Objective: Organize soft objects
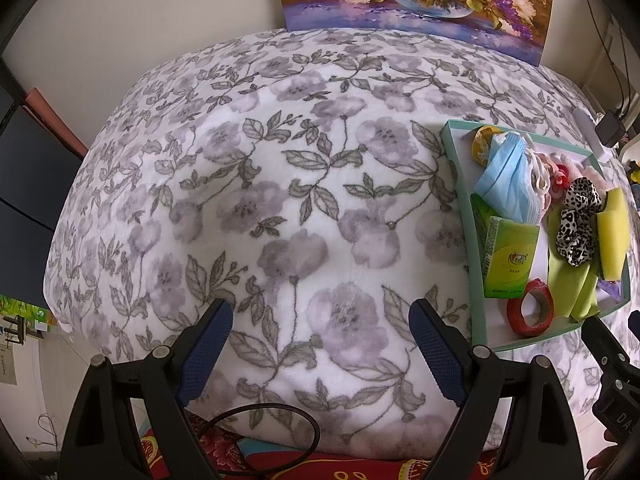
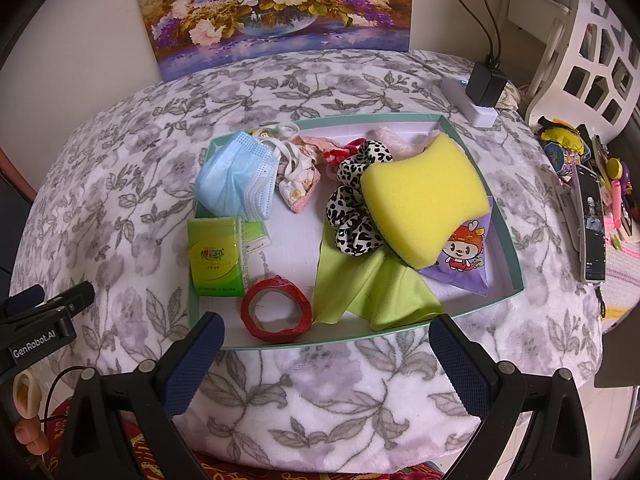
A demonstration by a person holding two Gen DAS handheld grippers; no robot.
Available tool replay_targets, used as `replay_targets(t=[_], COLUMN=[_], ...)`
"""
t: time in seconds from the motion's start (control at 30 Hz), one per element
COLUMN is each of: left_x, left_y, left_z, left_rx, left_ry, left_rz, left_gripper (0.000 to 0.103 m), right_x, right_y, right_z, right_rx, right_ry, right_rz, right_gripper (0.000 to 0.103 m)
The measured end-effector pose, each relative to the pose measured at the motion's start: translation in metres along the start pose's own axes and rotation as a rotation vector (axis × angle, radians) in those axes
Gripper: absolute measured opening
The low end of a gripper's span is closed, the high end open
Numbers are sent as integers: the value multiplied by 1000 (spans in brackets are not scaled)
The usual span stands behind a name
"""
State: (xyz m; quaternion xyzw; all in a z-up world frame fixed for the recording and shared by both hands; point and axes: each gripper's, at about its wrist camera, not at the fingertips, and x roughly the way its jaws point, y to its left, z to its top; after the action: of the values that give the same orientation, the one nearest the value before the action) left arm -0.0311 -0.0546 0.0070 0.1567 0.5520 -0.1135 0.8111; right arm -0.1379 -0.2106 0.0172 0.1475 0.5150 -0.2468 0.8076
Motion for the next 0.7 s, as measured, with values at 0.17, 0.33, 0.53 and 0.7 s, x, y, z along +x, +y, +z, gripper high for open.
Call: replay_targets(t=[0.17, 0.33, 0.53, 0.7], left_x=[0, 1, 1, 0], left_y=[1, 2, 1, 3], left_z=[0, -1, 0, 0], left_rx=[3, -2, -8, -25], left_ry=[0, 2, 2, -3], left_rz=[-1, 2, 5, 9], left_gripper=[90, 90, 90, 90], right_x=[0, 0, 0, 1], right_y=[-3, -2, -3, -4], right_z=[0, 0, 0, 0], right_rx=[5, 4, 5, 4], right_ry=[-1, -1, -1, -1], right_rz=[-1, -1, -1, -1], right_gripper=[103, 103, 103, 103])
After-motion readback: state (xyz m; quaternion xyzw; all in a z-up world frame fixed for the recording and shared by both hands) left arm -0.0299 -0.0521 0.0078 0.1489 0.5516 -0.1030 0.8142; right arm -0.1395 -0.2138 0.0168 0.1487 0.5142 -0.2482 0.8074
